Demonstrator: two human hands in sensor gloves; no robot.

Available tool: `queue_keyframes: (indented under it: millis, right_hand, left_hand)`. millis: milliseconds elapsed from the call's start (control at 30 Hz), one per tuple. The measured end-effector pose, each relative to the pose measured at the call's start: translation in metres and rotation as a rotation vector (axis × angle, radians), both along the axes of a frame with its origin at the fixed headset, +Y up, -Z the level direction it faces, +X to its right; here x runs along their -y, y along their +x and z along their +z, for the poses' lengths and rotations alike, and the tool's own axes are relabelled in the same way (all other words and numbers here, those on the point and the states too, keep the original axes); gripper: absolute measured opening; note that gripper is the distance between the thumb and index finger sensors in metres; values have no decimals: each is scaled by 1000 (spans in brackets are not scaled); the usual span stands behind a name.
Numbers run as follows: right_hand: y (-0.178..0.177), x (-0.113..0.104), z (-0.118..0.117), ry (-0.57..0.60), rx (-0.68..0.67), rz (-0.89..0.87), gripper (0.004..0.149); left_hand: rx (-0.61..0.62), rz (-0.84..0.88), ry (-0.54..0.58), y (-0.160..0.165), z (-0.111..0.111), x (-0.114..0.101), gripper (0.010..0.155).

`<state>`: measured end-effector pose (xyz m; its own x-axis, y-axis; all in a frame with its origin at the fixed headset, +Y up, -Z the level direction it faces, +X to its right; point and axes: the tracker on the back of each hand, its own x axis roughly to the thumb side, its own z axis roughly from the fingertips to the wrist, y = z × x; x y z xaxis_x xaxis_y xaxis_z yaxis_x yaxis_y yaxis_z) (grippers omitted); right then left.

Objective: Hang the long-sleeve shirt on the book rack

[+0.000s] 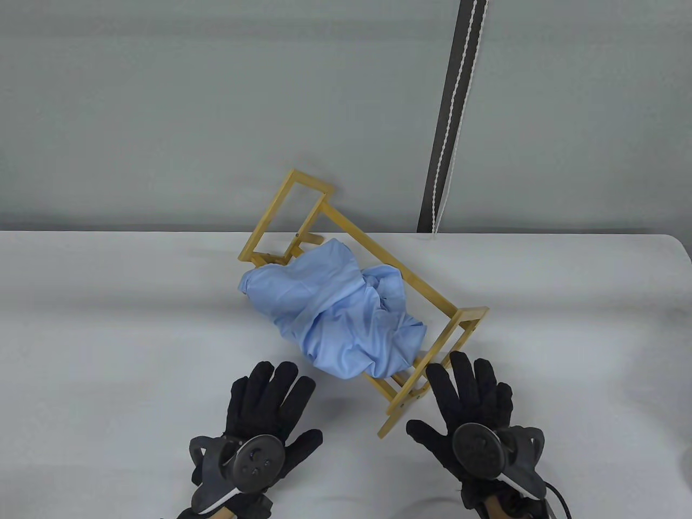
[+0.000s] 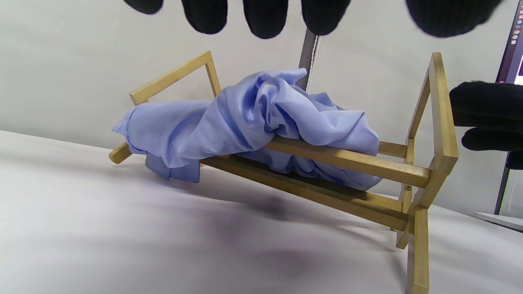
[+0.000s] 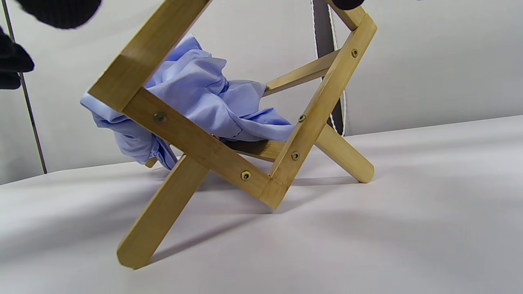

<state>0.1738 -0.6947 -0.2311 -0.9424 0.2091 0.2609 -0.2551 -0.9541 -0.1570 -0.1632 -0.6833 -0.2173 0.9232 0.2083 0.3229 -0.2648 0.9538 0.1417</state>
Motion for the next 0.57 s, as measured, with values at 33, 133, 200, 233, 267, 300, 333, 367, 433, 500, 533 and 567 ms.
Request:
queue_keyframes:
  millis: [33, 133, 200, 233, 267, 300, 333, 367, 433, 500, 533, 567]
  right_hand:
    - [0, 0, 0, 0, 1, 0, 91]
    - [1, 0, -1, -1, 2, -4, 91]
    - [1, 0, -1, -3, 2, -5, 91]
    - [1, 0, -1, -3, 2, -5, 91]
    - [2, 0, -1, -2, 2, -4, 91]
    - [2, 0, -1, -2, 3, -4, 91]
    - [2, 0, -1, -2, 4, -6, 91]
    - [2, 0, -1, -2, 5, -7, 91]
    - [3, 0, -1, -4, 8, -4, 91]
    - [3, 1, -1, -10, 12, -4, 91]
    - [4, 0, -1, -10, 13, -3, 91]
    - [4, 1, -1, -11, 14, -2, 91]
  left_hand:
    - [2, -1, -5, 0, 0, 1, 82]
    - [3, 0, -16, 0, -1, 1, 83]
    - [3, -1, -19, 0, -1, 1, 83]
    - [4, -2, -18, 0, -1, 1, 82]
    - [4, -3, -18, 0, -1, 1, 83]
    - [4, -3, -17, 0, -1, 1, 82]
    - [3, -4, -15, 0, -1, 1, 82]
    - [2, -4, -15, 0, -1, 1, 83]
    - [3, 0, -18, 0, -1, 2, 83]
    - [3, 1, -22, 0, -1, 2, 83]
    - [3, 1, -24, 0, -1, 2, 83]
    - [5, 1, -27, 1, -1, 3, 83]
